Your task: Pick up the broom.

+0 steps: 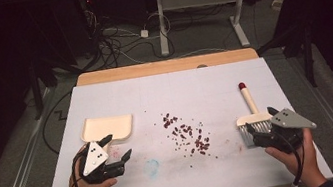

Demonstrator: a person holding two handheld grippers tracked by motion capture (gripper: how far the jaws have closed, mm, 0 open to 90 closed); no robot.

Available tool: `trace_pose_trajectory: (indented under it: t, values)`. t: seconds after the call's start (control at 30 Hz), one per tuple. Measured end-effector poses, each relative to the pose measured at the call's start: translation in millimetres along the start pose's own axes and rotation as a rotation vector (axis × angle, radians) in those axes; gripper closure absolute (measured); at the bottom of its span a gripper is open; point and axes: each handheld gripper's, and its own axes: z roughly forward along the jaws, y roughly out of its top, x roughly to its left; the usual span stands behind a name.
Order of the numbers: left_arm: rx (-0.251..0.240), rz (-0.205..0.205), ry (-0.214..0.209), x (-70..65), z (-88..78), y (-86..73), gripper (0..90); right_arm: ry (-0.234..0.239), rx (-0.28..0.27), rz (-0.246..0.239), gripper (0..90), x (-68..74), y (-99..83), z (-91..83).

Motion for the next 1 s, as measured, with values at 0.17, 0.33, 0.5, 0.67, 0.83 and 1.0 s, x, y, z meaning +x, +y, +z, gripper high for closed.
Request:
trace_pose_trajectory:
  t: [0.17,0.33,0.5,0.67,0.83,1.0]
  values:
    - [0.008,0.008,-0.005,-1.7,0.6,-0.4,22.4,-0.005,0.068,0.02,20.4,-10.8,12.7,14.7]
    - [0.004,0.005,-0.006,-2.2,0.1,0.1,22.3,0.055,0.212,0.084,22.8,-31.3,35.2,46.2]
    - [0.001,0.0,-0.005,-0.2,2.4,0.4,22.3,0.089,0.396,0.163,26.2,-49.8,42.0,87.1]
    - [0.011,0.001,-0.016,-2.0,5.2,0.5,22.3,0.053,0.553,0.224,33.4,-65.1,37.4,125.6]
    - [0.012,0.011,-0.018,-4.6,3.1,0.3,22.3,0.055,0.694,0.235,49.5,-74.9,30.3,149.4]
    - [0.02,0.013,-0.02,-4.7,2.6,-0.8,22.3,0.069,0.738,0.209,58.3,-76.2,32.4,157.4]
